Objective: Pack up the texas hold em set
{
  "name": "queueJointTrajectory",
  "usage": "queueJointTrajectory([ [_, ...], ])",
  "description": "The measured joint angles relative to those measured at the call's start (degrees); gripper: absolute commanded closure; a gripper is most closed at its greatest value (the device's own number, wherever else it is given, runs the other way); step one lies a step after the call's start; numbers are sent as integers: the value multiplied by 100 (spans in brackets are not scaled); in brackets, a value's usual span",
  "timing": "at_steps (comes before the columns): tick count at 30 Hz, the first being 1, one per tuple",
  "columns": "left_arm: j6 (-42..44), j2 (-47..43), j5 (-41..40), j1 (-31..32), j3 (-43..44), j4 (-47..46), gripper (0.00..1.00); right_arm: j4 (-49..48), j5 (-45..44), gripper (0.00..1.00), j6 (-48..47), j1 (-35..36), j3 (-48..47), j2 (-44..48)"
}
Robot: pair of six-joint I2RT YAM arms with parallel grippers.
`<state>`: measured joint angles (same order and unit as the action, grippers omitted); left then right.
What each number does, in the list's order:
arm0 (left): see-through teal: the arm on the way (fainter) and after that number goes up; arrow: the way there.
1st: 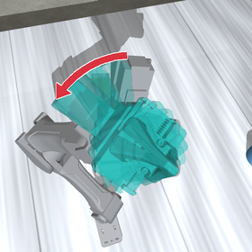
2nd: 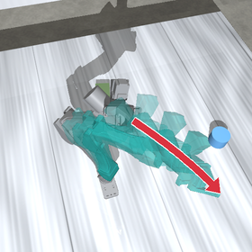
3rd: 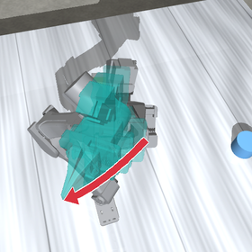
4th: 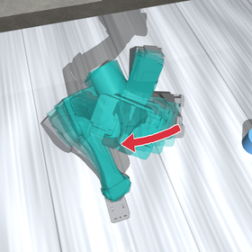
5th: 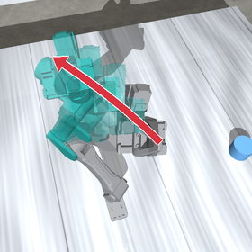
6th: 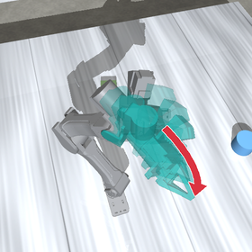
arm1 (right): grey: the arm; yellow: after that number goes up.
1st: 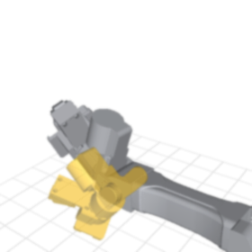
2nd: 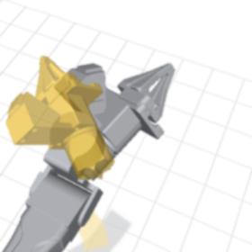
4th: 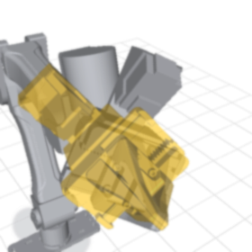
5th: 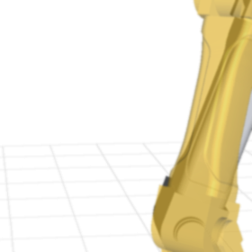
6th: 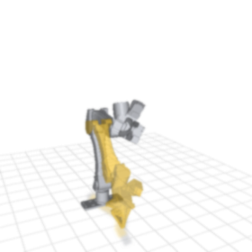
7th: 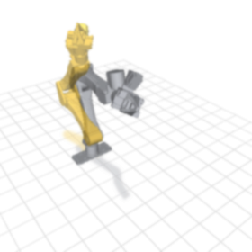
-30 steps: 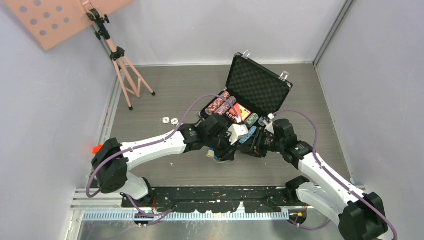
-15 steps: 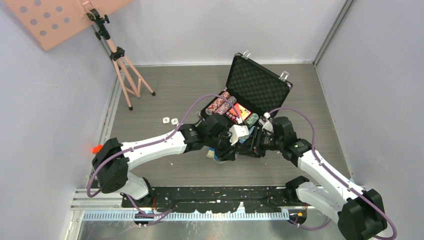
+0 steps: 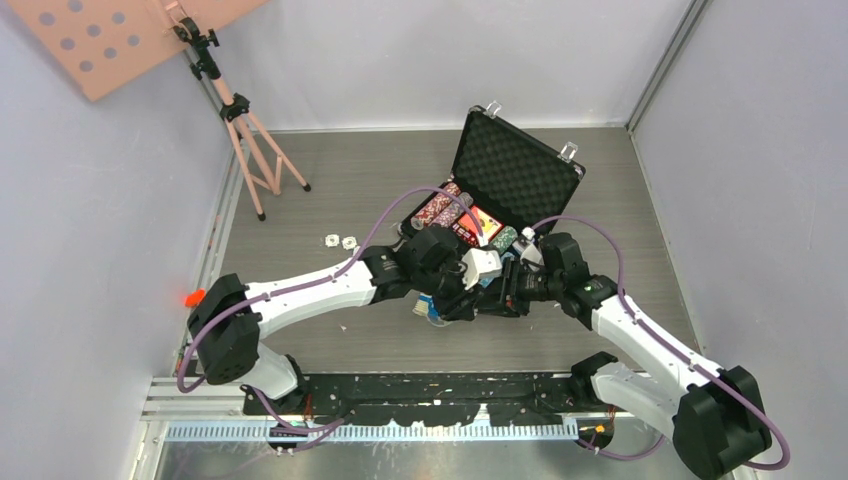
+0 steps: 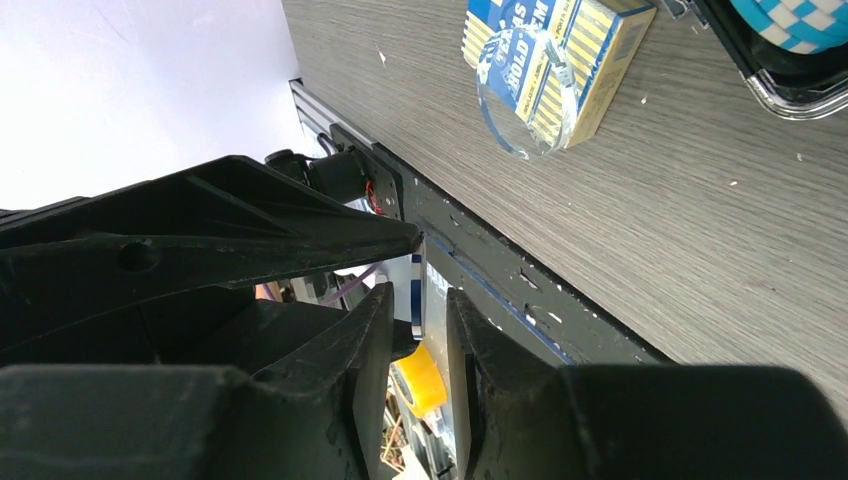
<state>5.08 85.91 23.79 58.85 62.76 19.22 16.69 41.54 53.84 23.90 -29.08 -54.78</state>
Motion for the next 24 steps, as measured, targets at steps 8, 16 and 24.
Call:
queueJointTrajectory([
  [8, 33, 76, 13, 0, 48, -24, 10, 37, 76, 99, -170, 0, -7, -44],
  [16, -417, -96, -815, -35, -83, -289, 0, 1665, -1561, 99, -1132, 17, -1213, -437],
  [24, -1078, -1154, -1517, -389, -813, -640, 0, 1803, -3639, 99, -2675, 13, -1884, -426],
])
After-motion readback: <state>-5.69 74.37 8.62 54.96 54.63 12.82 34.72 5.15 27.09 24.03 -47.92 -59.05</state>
